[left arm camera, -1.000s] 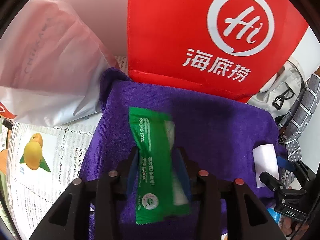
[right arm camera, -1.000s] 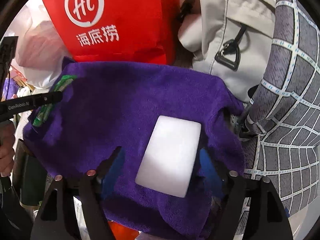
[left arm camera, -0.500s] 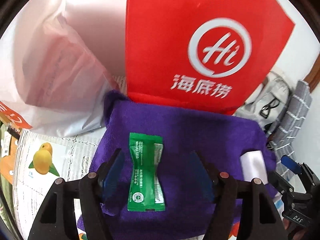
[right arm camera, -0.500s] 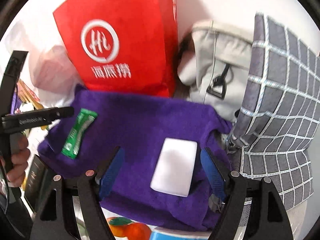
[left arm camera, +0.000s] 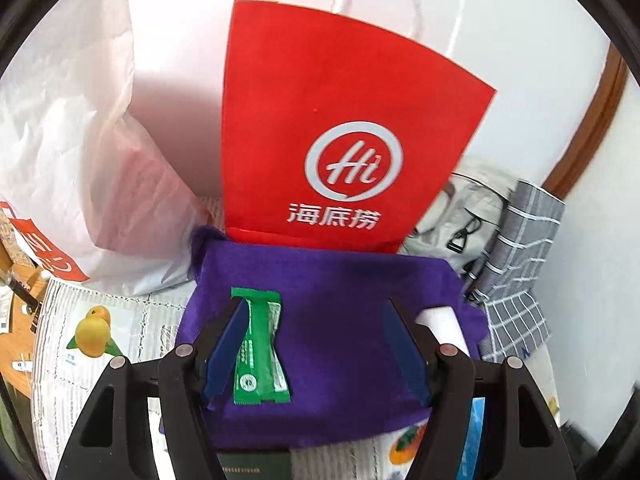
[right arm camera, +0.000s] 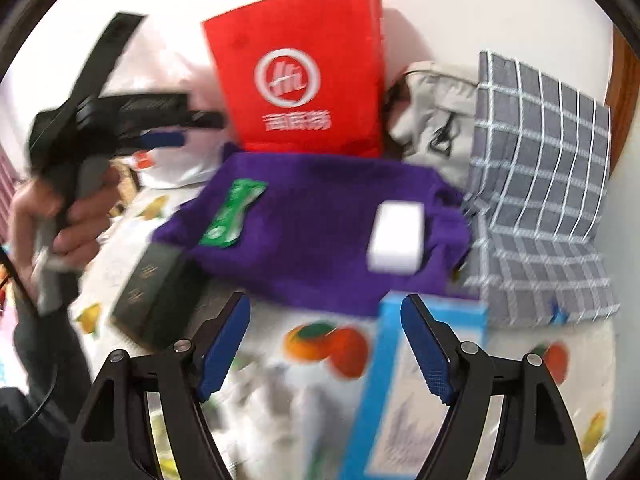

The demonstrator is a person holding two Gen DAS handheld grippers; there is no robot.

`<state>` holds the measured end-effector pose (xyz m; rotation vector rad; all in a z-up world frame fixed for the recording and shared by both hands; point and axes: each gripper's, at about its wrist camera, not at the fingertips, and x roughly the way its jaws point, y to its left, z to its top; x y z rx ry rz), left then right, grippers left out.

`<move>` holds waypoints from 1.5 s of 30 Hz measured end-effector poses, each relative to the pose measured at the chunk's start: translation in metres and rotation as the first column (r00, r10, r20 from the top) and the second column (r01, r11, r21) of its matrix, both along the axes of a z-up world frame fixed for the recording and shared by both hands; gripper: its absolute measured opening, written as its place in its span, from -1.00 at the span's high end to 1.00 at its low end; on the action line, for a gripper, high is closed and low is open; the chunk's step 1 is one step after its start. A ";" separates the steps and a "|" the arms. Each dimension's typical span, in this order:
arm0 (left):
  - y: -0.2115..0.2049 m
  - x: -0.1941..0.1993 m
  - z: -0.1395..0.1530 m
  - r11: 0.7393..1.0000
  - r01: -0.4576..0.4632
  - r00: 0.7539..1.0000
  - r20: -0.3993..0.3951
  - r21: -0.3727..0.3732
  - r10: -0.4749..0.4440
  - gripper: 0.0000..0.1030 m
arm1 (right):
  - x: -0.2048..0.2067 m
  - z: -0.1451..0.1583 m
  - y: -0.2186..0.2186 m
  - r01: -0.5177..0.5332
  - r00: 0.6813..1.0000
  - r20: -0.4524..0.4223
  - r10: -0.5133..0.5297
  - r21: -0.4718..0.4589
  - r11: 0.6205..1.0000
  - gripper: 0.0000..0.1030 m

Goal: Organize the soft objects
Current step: 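Grasp the white crumpled tissue with the right tool while the left tool withdraws, then lift the white tissue with the right tool while the left tool reaches the mesh bag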

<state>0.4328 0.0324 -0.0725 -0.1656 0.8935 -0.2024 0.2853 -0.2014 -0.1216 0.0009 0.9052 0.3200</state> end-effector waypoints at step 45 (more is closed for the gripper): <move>0.064 -0.257 -0.088 0.991 -0.114 0.962 -0.243 0.068 0.127 -0.31 | -0.148 -0.014 -0.010 0.027 0.999 0.039 -0.032 0.123 0.992 0.61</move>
